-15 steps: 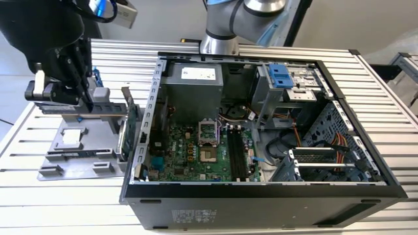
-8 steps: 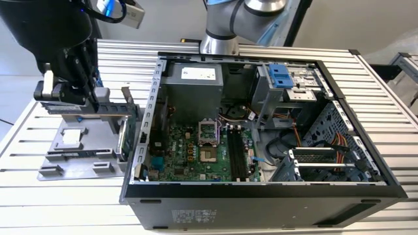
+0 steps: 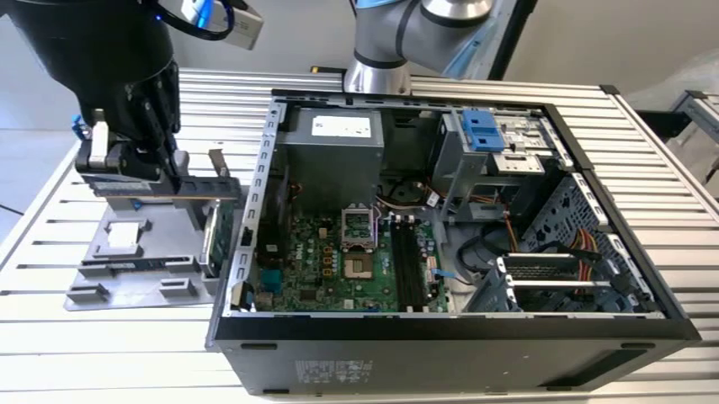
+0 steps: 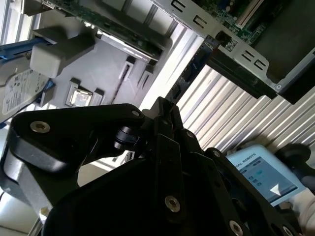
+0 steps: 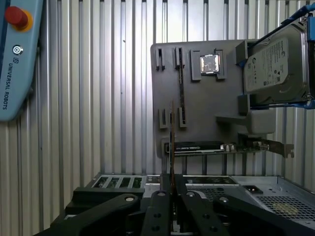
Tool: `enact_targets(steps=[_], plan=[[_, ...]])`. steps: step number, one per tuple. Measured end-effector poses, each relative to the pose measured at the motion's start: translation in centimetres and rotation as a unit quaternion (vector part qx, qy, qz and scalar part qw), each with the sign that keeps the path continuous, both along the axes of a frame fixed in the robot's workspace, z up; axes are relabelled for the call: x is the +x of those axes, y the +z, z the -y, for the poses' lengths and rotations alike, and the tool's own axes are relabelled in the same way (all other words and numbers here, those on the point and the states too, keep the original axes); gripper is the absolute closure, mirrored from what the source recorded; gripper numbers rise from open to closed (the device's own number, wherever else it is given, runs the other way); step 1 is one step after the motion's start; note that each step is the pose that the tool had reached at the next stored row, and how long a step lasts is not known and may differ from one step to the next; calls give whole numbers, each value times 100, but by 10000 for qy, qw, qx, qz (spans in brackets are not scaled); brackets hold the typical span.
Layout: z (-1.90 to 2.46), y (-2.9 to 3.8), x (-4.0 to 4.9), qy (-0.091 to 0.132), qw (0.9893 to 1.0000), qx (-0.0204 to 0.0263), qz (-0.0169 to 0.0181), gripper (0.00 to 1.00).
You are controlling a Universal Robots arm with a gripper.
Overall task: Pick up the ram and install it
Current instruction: 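Pick up the ram and move it above insertion slot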
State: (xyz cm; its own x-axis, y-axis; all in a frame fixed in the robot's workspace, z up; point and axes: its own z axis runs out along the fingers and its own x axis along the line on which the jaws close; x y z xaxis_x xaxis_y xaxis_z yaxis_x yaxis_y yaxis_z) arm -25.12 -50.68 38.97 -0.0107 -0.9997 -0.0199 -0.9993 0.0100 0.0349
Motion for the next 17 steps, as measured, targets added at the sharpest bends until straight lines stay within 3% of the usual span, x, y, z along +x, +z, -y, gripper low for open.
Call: enact_targets(steps=[17], plan=[[0, 0, 203, 9, 10000, 0, 0, 100]])
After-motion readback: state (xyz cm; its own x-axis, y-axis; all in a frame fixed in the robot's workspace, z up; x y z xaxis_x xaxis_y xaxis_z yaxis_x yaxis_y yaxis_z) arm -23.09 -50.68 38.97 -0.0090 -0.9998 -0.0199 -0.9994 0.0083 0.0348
